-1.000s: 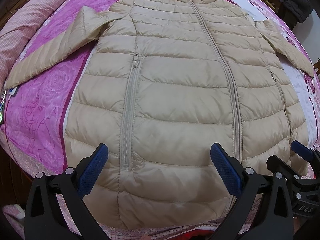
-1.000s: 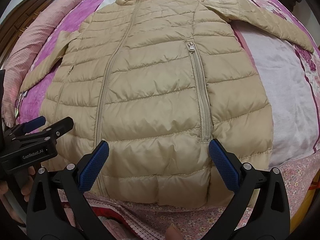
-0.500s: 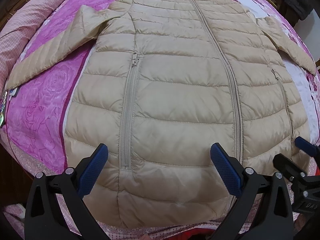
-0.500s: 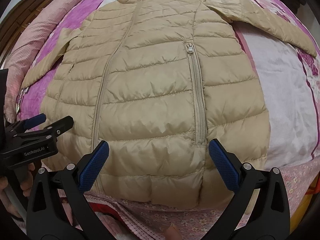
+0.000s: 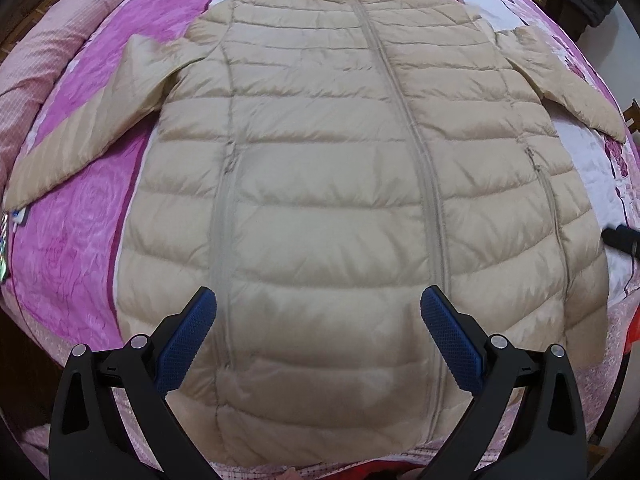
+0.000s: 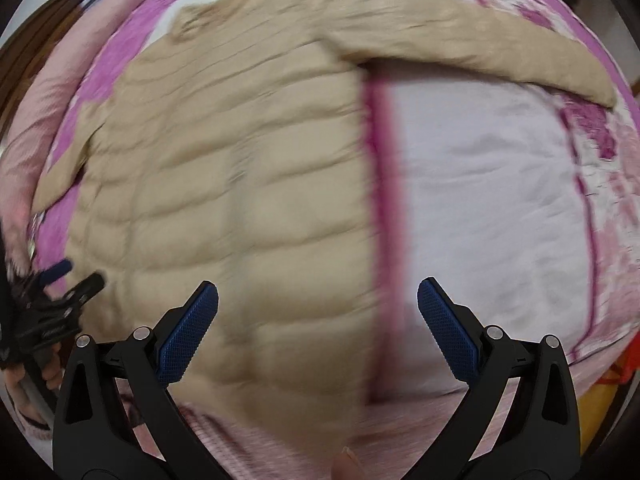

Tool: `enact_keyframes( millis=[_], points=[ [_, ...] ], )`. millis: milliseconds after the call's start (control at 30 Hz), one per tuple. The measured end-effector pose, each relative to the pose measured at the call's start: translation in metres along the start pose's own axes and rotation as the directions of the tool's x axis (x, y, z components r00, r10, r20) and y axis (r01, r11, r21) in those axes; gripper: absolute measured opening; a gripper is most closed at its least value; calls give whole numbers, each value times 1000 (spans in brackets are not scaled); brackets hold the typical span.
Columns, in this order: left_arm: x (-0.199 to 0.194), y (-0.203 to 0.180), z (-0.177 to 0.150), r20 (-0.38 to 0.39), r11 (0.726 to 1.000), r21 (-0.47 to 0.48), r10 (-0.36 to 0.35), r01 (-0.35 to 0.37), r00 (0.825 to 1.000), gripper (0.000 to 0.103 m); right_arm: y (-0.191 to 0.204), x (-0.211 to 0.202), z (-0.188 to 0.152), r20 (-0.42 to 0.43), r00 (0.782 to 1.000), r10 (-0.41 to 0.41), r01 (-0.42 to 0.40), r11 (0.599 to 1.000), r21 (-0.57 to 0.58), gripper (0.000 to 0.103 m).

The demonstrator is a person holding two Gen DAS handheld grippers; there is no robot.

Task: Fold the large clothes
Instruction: 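Grasp the jacket sleeve nearest the right tool with the right tool, then fold the held sleeve across the jacket body and open the right tool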

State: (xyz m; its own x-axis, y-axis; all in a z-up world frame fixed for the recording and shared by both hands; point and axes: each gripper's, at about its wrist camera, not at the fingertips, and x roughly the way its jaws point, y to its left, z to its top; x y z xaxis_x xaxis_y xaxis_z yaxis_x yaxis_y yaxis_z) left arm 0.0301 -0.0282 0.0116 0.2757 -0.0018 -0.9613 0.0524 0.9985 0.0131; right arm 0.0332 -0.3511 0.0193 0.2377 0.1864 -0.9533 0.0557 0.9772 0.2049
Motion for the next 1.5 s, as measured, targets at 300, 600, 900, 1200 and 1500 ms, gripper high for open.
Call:
enact_keyframes(
  millis=[300,600,900,1200,1500],
  points=[
    [15,-22,24,-31,1000,24,12,-12,999,97,-129,-6,92,19,997,-71,64,966,252,100],
    [42,-35,34,-90,998,59,41,-35,995,98,-228,14,170,26,1000,-6,-8,870,493,100],
    [56,-41,35,-103,996,77,50,-42,993,98,-255,33,201,41,996,-83,47,837,545,88],
    [65,-38,30,-80,998,57,16,-11,997,98,-222,14,186,123,989,-82,19,895,446,10],
    [44,-27,6,-39,999,42,-5,7,999,98,-142,-56,165,304,947,-103,29,970,239,8]
  ],
)
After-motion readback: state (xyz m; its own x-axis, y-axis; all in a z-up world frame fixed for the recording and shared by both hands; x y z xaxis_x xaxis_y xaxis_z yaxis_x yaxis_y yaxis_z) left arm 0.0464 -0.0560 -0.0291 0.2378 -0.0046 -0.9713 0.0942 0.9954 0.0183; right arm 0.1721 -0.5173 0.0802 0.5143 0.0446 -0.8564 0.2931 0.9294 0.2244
